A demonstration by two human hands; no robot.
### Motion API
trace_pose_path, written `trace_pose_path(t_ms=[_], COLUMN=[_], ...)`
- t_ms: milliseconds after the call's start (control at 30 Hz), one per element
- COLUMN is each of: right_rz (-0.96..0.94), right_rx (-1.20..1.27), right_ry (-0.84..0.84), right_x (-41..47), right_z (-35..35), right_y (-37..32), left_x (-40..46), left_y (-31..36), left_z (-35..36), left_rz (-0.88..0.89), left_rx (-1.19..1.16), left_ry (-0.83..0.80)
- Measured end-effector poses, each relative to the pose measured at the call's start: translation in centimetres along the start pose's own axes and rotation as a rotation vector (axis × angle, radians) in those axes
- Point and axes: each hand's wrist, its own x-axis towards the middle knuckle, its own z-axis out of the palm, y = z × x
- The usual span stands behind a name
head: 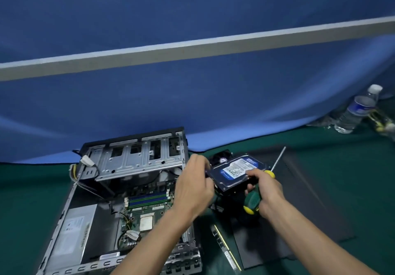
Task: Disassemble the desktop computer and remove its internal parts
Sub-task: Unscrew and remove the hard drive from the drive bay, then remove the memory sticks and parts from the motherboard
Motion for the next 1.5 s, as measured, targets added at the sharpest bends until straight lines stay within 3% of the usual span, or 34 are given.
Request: trace_pose_path(t_ms=[67, 300, 600, 700, 833, 967, 1100, 1233, 1400, 1500], right_rz=[0.005, 0.075, 0.134, 0.112, 0.069, 0.033, -0.117, -0.276, -0.47, -0.537], right_rx=[-0.007, 0.057, 0.096, -0.006, -0.324, -0.352, -0.537, -0.59, -0.908, -1.085], right_ry=[0.053, 0.194, 0.212, 0.202, 0.175, 0.14, 0.14, -0.083, -0.38, -0.52], right_x=[1.2, 5.7, 10.9, 12.3, 13.1, 13.0, 11.5, 8.4, 4.0, 1.9], right_z=[-0.9, -1.9, -1.9, -1.9, -2.4, -3.3, -4.2, -3.6, -0.5, 2.3], right_y=[0.1, 3.0, 5.4, 6.0, 6.8, 7.1, 6.9, 5.9, 4.5, 4.0], left_x=[0.4, 0.9, 0.9, 1.1, 1.2, 1.2, 1.2, 0.6, -1.2, -2.4], left_y=[-0.9, -5.1, -5.2, -5.3, -5.5, -5.7, -5.8, -5.0, -3.6, -3.5], left_z=[1.3, 4.9, 5.2, 5.4, 5.6, 5.6, 5.7, 5.2, 3.7, 1.6], left_rz=[-0.082, -0.17, -0.253, -0.261, -0.277, -0.27, -0.258, -0.177, 0.137, 0.217], left_rx=[0.057, 0.409, 0.322, 0.341, 0.376, 0.408, 0.431, 0.37, 0.417, 0.443], left_ry=[0.024, -0.146, -0.142, -0.127, -0.117, -0.096, -0.079, -0.038, -0.139, -0.026])
